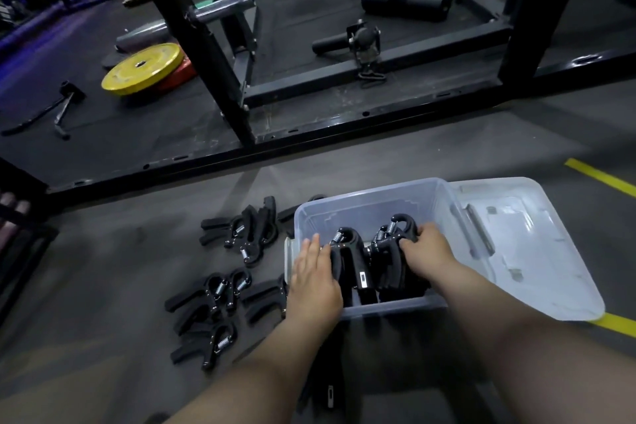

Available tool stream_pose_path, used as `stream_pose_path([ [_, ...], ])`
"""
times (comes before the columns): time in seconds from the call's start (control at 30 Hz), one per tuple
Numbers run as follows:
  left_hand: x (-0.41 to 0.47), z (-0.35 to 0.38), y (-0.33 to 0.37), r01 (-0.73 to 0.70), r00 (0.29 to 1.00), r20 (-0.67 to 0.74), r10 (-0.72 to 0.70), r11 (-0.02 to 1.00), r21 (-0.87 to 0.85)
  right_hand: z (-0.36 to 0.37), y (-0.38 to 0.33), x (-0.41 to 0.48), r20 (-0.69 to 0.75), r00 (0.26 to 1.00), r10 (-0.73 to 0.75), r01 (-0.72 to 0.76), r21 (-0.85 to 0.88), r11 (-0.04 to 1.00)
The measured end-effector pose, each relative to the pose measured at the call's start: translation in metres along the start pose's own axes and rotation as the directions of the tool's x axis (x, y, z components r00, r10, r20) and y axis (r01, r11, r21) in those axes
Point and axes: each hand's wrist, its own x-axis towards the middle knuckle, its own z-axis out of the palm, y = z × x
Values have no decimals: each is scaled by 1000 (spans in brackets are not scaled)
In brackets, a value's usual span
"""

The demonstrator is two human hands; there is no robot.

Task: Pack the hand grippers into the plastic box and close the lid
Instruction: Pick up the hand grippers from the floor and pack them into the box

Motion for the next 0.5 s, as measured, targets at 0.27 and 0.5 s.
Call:
stream_pose_path([
  [0.27,9,-3,-21,57,998,-21,-59,997,-52,20,4,11,-20,1000,13,-18,-305,952],
  [0.5,8,3,-24,20,999,-47,-24,997,-70,23,6,13,34,996,83,-68,-309,949],
])
